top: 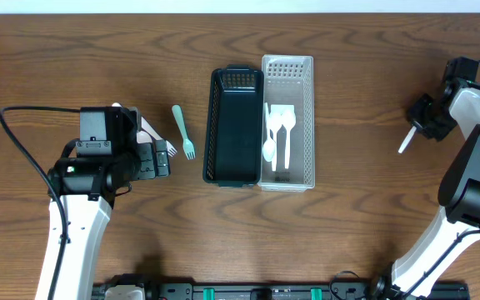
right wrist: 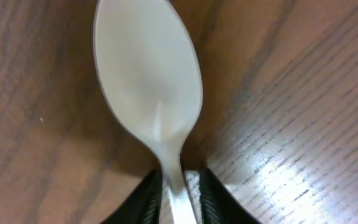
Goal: Pack container
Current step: 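Return the right gripper and grasp the last white spoon, then place the last spoon into the clear basket with the right gripper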
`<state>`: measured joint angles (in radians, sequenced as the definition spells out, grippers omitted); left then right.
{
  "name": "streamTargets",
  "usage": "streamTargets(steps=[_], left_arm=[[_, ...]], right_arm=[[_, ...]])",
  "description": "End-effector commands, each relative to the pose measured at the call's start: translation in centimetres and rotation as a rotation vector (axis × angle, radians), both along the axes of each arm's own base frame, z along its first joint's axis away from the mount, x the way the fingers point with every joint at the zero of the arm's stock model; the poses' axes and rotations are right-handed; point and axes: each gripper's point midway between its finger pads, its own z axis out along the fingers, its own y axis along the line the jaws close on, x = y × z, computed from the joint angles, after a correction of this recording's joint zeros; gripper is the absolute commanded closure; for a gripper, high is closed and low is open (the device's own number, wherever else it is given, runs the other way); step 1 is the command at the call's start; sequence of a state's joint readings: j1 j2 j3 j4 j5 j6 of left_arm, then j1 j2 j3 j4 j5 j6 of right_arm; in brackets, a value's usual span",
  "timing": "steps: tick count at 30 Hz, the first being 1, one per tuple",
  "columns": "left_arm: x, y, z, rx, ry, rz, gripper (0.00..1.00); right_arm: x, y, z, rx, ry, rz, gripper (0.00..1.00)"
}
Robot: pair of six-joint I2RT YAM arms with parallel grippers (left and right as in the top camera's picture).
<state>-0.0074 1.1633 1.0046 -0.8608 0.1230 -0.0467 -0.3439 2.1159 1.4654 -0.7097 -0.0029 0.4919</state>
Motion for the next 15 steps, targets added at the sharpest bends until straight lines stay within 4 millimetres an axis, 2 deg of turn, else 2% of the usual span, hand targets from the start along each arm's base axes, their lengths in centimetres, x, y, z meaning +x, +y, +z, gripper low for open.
streamTargets(steps=[1, 3, 5, 7, 10, 13, 15], left_arm=[[0.3, 0.4, 0.6, 0.023, -0.017, -0.002, 0.02], [0.3, 0.4, 0.6, 0.023, -0.017, -0.002, 0.02], [0.3, 0.4, 0.6, 0.023, -0.017, -0.002, 0.02], [0.3, 0.4, 0.6, 0.023, -0.017, -0.002, 0.02], [0.3, 0.4, 0.6, 0.023, -0.017, -0.002, 0.02], [0.3, 0.4, 0.6, 0.023, -0.017, -0.002, 0.02], [0.3, 0.4, 0.6, 0.023, -0.017, -0.002, 0.02]], right_arm=[[-1.1, -0.1, -1.4, 0.014, 0.056, -0.01, 0.86], [-1.6, 0.1, -1.4, 0.02, 0.073, -0.006, 0.96], [-1.6, 0.5, -1.1, 0.039, 0.072, 0.001, 0.99], [-0.7, 2.0, 0.2, 0.11, 0.014, 0.07, 0.98], [1.3, 5.1, 4.4, 0.19, -0.129, 0.199, 0.98], [2.7, 9.7, 10.3, 0.238, -0.284, 0.355, 0.98], [2.7, 13.4, 13.9, 0.245, -0.355, 0.448, 0.98]])
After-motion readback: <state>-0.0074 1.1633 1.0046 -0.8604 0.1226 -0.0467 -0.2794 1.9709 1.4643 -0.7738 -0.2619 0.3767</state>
